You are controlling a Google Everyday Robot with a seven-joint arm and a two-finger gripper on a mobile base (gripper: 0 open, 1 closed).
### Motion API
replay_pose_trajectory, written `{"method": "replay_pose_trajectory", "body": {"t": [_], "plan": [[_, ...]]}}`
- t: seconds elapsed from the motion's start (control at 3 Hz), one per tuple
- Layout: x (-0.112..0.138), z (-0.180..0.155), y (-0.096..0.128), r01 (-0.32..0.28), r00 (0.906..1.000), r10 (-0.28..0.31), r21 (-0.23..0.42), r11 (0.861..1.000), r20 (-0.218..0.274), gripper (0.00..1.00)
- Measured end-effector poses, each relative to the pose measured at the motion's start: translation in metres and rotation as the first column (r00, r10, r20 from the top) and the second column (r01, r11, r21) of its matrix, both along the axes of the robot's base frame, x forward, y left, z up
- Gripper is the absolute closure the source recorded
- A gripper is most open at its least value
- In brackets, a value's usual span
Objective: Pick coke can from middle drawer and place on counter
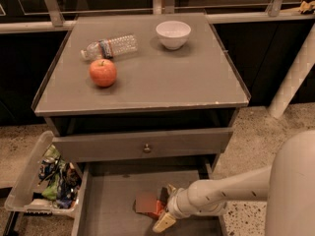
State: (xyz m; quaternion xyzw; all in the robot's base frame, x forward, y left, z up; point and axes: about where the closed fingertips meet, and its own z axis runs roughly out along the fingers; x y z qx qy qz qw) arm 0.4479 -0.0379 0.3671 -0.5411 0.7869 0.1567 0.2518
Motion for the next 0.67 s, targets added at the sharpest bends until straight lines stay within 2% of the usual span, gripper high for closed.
{"method": "replay_pose_trajectory", "body": {"t": [0.33,0.67], "plan": [[0.0,0.0,0.0,0.0,1.0,0.0,0.0,1.0,0.0,0.24],[0.0,0.0,0.0,0.0,1.0,0.0,0.0,1.0,0.0,0.48]]}}
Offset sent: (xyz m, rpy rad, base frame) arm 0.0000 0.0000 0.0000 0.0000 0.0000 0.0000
